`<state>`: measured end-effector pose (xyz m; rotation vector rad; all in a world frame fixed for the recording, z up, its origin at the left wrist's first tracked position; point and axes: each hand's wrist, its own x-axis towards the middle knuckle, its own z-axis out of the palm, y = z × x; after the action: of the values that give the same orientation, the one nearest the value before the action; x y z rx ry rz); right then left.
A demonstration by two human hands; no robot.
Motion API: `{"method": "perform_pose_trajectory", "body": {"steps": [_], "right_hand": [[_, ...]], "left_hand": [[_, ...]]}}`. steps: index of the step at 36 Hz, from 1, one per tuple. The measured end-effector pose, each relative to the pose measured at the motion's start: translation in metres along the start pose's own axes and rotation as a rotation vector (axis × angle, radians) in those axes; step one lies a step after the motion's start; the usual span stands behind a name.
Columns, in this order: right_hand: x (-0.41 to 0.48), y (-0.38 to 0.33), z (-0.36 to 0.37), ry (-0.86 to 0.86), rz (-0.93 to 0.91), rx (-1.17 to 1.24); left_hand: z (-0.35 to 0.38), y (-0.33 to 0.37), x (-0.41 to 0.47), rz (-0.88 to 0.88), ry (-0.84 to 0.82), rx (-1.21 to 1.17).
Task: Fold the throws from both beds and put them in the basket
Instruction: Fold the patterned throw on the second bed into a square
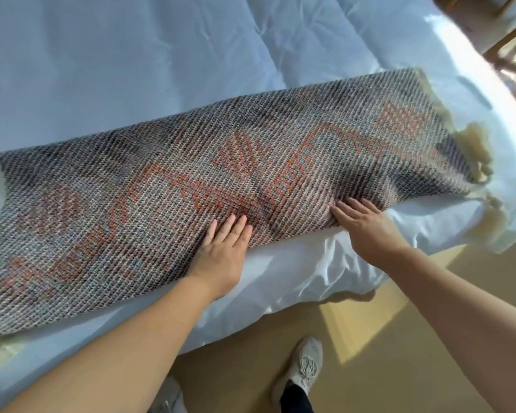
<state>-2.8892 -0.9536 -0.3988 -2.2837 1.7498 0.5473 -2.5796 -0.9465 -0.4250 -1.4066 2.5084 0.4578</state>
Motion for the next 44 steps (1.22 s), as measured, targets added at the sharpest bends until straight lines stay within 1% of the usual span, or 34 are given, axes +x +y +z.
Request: {"method": "perform_pose_trajectory", "body": {"steps": [2,4,6,8,10,12,15,18,22,25,28,30,32,34,38,40,44], "right_hand": [[-0.002,0.0,0.003,-0.003,-0.035,-0.019],[0.001,-0.002,0.002,0.064,-0.04,0.044],[0.009,-0.003,-0.005,0.151,-0.032,0.126],[0.025,-0.004,-0.015,0.205,-0.022,0.166],[0.045,-0.003,-0.021,0.181,-0.005,0.142],[0.066,0.003,-0.02,0.149,0.014,0.096],[0.083,0.03,-0.012,0.131,0.038,0.05],[0.076,0.082,0.001,0.122,0.103,0.018],[0.051,0.17,0.021,0.075,0.282,0.009],[0.032,0.225,0.034,-0.012,0.43,0.009],[0.022,0.257,0.036,-0.093,0.537,0.025],[0.022,0.266,0.033,-0.114,0.54,0.013],[0.027,0.264,0.027,-0.086,0.507,0.025],[0.037,0.259,0.021,-0.048,0.505,0.087],[0.055,0.261,0.004,-0.072,0.526,0.269],[0.059,0.266,-0.006,-0.027,0.529,0.335],[0.069,0.279,-0.022,0.001,0.616,0.426]], "left_hand": [[-0.004,0.001,-0.001,0.012,-0.002,-0.025],[-0.011,0.001,0.005,-0.019,0.043,-0.078],[-0.019,-0.001,0.02,-0.117,0.121,-0.121],[-0.026,-0.005,0.038,-0.225,0.14,-0.122],[-0.03,-0.007,0.057,-0.281,0.135,-0.089],[-0.031,-0.001,0.076,-0.287,0.136,-0.055],[-0.03,0.028,0.102,-0.265,0.147,-0.042],[-0.026,0.065,0.128,-0.244,0.132,-0.045],[-0.023,0.108,0.154,-0.193,0.096,-0.038],[-0.019,0.131,0.168,-0.122,0.031,-0.005],[-0.021,0.151,0.18,-0.06,-0.001,0.005],[-0.024,0.162,0.188,-0.043,-0.009,-0.021],[-0.028,0.169,0.194,-0.028,-0.016,-0.033],[-0.03,0.175,0.2,0.001,-0.012,-0.043],[-0.036,0.185,0.216,0.062,-0.024,-0.073],[-0.039,0.19,0.225,0.084,-0.027,-0.088],[-0.044,0.203,0.244,0.144,-0.041,-0.11]]}}
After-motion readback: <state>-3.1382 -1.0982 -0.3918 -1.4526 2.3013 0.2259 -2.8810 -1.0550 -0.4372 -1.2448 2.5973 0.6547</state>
